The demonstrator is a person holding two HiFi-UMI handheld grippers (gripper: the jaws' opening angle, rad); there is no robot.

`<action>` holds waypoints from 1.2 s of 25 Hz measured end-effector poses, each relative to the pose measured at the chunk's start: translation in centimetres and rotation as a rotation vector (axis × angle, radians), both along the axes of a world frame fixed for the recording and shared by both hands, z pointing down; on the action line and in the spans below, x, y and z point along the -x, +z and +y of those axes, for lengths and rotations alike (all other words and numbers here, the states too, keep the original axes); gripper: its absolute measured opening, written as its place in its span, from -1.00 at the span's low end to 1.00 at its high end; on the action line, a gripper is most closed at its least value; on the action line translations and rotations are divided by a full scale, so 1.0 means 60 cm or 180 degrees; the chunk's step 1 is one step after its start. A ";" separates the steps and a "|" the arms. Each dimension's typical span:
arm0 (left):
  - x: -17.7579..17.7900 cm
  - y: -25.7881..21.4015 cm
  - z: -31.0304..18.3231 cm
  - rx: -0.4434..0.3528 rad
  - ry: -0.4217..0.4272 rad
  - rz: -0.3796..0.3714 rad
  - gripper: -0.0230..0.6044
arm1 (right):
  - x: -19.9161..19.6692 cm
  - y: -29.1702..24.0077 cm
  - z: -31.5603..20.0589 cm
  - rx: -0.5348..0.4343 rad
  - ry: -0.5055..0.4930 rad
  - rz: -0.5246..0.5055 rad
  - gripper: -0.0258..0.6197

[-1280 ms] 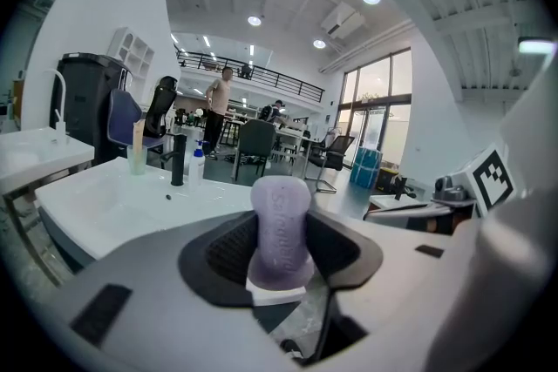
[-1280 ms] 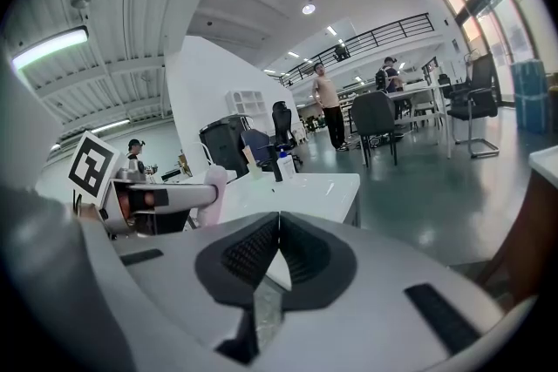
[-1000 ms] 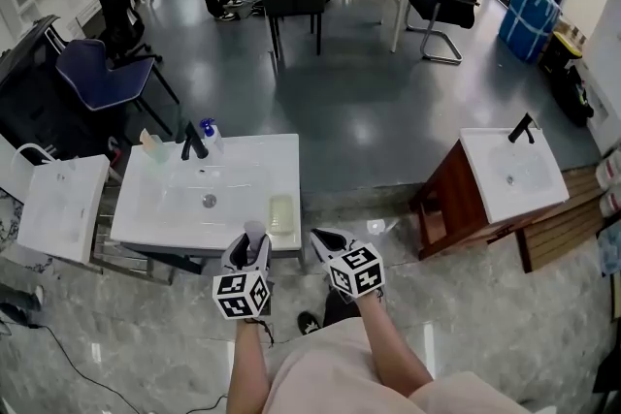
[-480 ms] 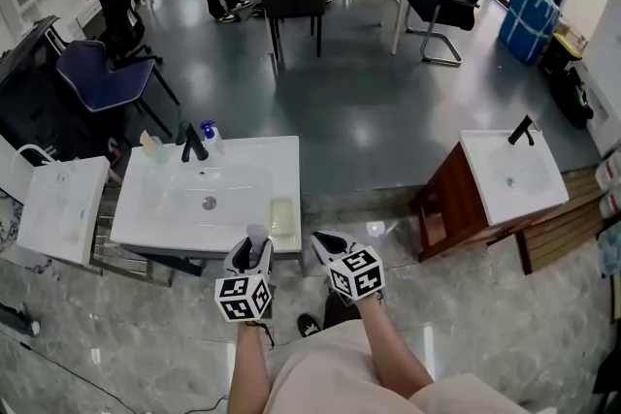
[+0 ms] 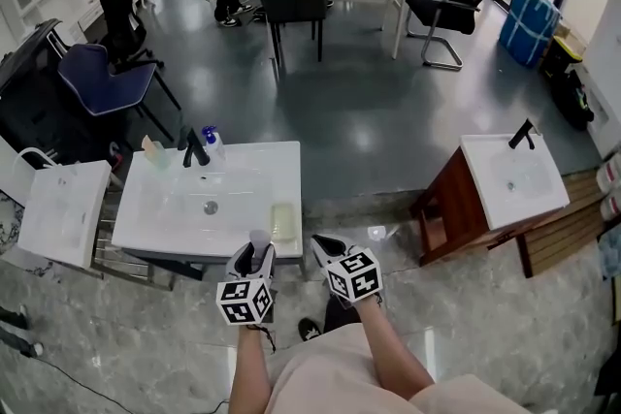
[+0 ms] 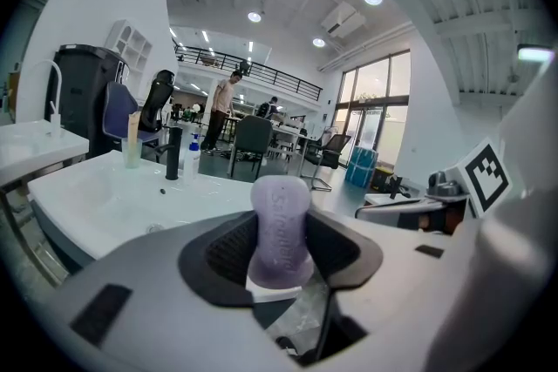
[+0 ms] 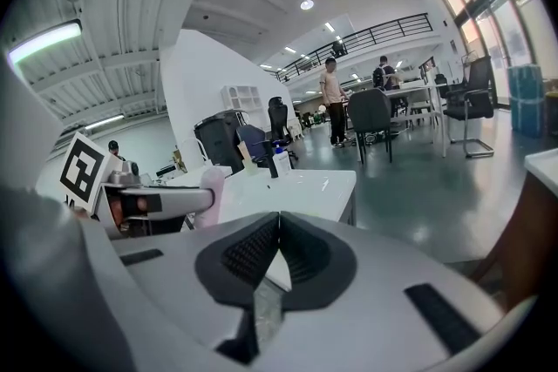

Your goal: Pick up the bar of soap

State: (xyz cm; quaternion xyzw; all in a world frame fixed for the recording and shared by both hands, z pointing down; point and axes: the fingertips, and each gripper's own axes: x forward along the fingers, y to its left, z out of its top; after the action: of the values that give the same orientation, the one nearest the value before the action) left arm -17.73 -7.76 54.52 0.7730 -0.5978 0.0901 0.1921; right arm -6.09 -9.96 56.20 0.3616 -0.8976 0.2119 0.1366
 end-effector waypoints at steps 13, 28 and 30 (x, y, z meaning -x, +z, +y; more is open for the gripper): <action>0.006 0.000 -0.004 -0.0003 0.0001 0.0039 -0.34 | 0.020 0.005 0.003 -0.0034 -0.0106 0.0110 -0.90; 0.013 0.001 -0.003 -0.0029 -0.0009 0.0036 -0.34 | 0.029 0.009 0.006 -0.0076 -0.0138 0.0134 -0.90; 0.012 0.001 -0.004 -0.0024 -0.0002 0.0028 -0.34 | 0.027 0.008 0.007 -0.0079 -0.0136 0.0140 -0.90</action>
State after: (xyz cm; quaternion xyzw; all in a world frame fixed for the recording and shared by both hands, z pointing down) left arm -18.42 -7.98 54.58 0.7740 -0.5975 0.0843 0.1919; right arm -7.73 -9.55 56.68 0.3486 -0.9044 0.1899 0.1563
